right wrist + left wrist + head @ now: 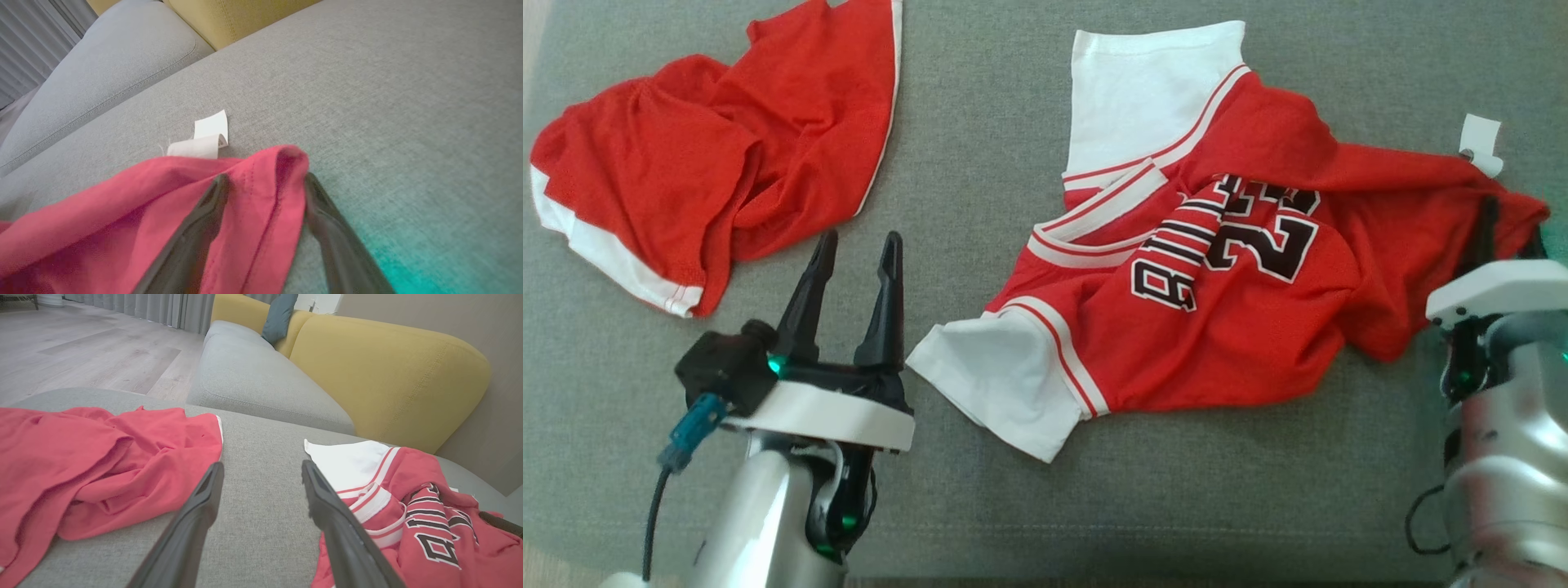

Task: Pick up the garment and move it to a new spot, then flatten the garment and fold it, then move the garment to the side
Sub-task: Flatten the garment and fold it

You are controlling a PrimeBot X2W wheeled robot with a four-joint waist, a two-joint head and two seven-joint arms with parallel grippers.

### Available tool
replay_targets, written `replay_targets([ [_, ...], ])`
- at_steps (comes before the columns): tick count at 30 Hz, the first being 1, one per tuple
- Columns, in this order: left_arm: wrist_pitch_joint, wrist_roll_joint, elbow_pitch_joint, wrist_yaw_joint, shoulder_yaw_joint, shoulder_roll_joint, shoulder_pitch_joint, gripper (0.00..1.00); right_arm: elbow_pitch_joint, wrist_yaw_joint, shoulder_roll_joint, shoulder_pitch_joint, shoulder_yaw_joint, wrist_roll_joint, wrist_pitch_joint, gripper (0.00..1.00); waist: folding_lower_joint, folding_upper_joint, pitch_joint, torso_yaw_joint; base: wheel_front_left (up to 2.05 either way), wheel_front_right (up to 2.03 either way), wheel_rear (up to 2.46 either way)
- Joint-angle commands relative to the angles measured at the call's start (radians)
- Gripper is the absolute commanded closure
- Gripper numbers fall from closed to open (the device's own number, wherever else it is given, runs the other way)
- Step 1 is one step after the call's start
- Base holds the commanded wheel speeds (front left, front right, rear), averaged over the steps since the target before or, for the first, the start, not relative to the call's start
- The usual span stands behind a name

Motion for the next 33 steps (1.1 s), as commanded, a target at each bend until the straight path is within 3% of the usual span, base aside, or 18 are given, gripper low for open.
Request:
replay_targets([
  [1,-0.005,0.005,-0.032,-0.003,0.03,0.005,-0.032,0.0,-0.004,0.007,-0.001,-0.028,0.016,-0.014,-0.008,1.0,-0.0001,0.0,0.002,0.001,0.0,0.0,0.0],
  [5,-0.005,0.0,-0.027,0.0,0.031,0.005,-0.035,0.0,-0.017,0.007,-0.001,-0.054,-0.005,-0.063,-0.015,1.0,-0.0001,0.0,0.001,0.002,0.0,0.0,0.0],
  [12,-0.005,-0.018,-0.029,0.007,0.022,0.005,-0.039,0.0,-0.171,0.007,-0.036,-0.13,-0.041,-0.178,0.015,1.0,-0.0001,0.0,-0.009,0.016,0.0,0.0,0.0],
  [21,-0.005,-0.038,-0.032,0.01,0.011,0.005,-0.049,0.0,-0.306,0.007,-0.166,-0.25,0.084,-0.282,0.114,1.0,-0.0001,0.0,0.006,0.066,0.0,0.0,0.0],
  [29,-0.005,-0.051,-0.033,0.012,0.004,0.005,-0.058,0.0,-0.244,0.007,-0.266,-0.385,0.211,-0.313,0.122,1.0,-0.0001,0.0,0.035,0.107,0.0,0.0,0.0],
  [31,-0.005,-0.051,-0.034,0.012,0.005,0.005,-0.06,0.0,-0.215,0.007,-0.275,-0.409,0.214,-0.318,0.1,0.0,-0.0001,0.0,0.039,0.109,0.0,0.0,0.0],
  [33,-0.005,-0.052,-0.032,0.013,0.004,0.005,-0.062,0.0,-0.182,0.007,-0.269,-0.419,0.212,-0.323,0.092,0.0,-0.0001,0.0,0.039,0.108,0.0,0.0,0.0],
])
